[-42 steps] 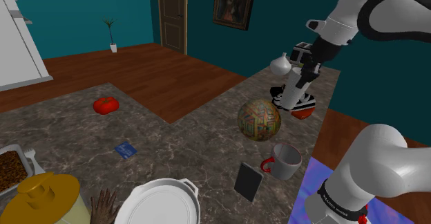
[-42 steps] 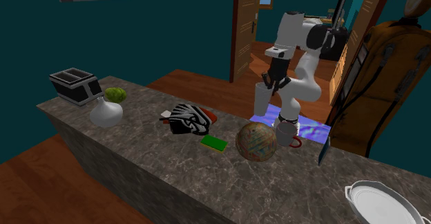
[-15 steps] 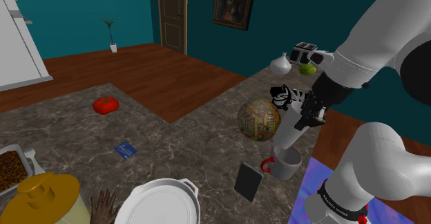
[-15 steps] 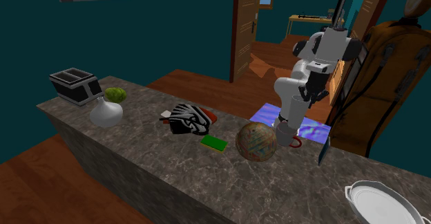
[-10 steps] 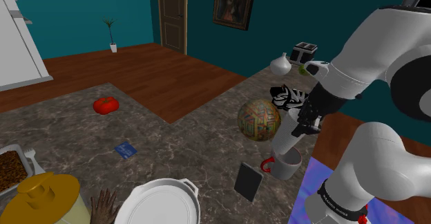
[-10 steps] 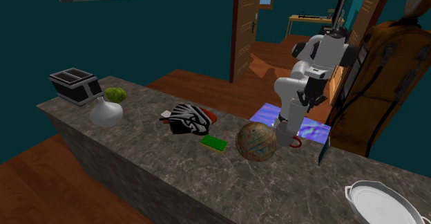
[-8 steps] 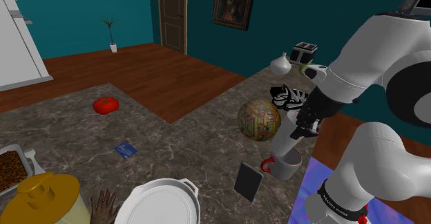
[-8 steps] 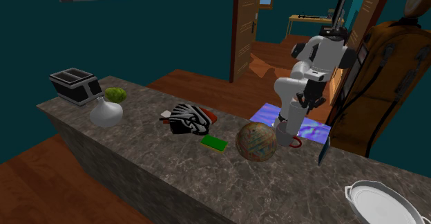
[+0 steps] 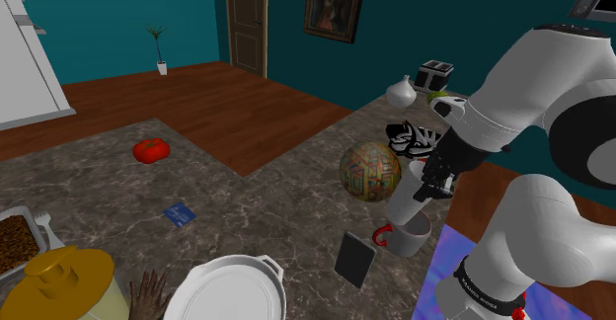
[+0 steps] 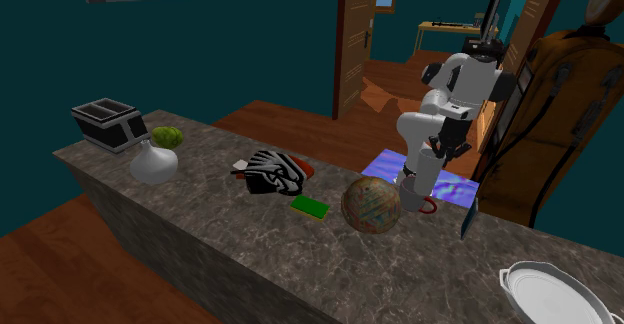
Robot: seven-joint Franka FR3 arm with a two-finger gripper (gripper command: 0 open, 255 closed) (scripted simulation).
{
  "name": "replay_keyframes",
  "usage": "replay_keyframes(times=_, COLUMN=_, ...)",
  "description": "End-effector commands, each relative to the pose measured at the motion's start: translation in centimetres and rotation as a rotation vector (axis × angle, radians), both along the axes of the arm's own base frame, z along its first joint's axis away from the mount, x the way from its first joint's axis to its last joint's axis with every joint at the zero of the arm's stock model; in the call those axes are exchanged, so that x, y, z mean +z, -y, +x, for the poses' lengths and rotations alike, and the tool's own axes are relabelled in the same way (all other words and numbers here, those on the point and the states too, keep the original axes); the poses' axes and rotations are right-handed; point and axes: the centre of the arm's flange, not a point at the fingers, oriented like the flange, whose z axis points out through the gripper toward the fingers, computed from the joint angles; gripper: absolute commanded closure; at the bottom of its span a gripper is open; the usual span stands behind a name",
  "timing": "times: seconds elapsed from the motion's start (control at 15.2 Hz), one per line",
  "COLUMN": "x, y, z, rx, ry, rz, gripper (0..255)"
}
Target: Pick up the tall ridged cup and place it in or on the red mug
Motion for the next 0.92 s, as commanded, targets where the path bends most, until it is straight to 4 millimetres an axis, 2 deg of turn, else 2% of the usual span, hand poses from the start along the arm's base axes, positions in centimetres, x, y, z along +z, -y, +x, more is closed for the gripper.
replay_keyframes(times=0.0, x=-0.2, y=0.0, z=0.0, rx=-0.001, ry=-0.006, rz=-0.002, gripper=255)
replay_keyframes(times=0.07, x=-0.2, y=0.0, z=0.0, rx=-0.001, ry=-0.006, rz=-0.002, gripper=0)
replay_keyframes(times=0.4, x=-0.2, y=0.0, z=0.0, rx=-0.001, ry=-0.006, rz=-0.002, gripper=0)
replay_keyframes(times=0.66, x=4.7, y=0.0, z=-1.0, rx=-0.001, ry=-0.006, rz=-0.002, gripper=0)
replay_keyframes(times=0.86, x=4.7, y=0.0, z=-1.0, rx=-0.001, ry=-0.006, rz=-0.002, gripper=0)
